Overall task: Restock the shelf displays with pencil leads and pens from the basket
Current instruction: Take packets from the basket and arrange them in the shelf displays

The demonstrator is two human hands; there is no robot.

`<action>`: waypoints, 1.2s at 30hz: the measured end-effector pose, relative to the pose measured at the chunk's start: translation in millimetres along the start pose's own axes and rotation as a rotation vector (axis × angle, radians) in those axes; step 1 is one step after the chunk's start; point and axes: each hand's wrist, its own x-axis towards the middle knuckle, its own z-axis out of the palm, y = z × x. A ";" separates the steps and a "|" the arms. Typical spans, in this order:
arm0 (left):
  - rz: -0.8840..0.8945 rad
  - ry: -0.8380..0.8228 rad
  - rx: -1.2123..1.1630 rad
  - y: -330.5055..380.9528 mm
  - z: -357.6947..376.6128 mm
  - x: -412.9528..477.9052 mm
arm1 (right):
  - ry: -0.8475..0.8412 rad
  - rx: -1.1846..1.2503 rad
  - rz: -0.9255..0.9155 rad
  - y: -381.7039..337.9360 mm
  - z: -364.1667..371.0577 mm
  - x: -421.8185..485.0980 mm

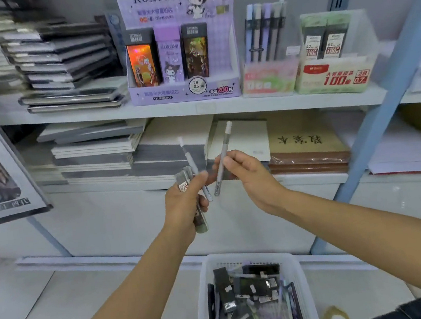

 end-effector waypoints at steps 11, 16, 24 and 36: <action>0.263 -0.069 0.147 65.3 34.5 -10.5 | 0.164 0.139 -0.188 -104.5 -15.7 21.7; 0.383 -0.029 0.167 95.1 55.8 -5.8 | 0.215 0.050 -0.307 -159.3 -38.8 31.2; 0.493 -0.069 0.184 139.2 84.0 12.2 | 0.319 -0.210 -0.390 -227.6 -86.8 47.5; 0.436 -0.179 0.183 151.4 92.4 43.9 | 0.497 -0.651 -0.460 -243.9 -149.7 100.5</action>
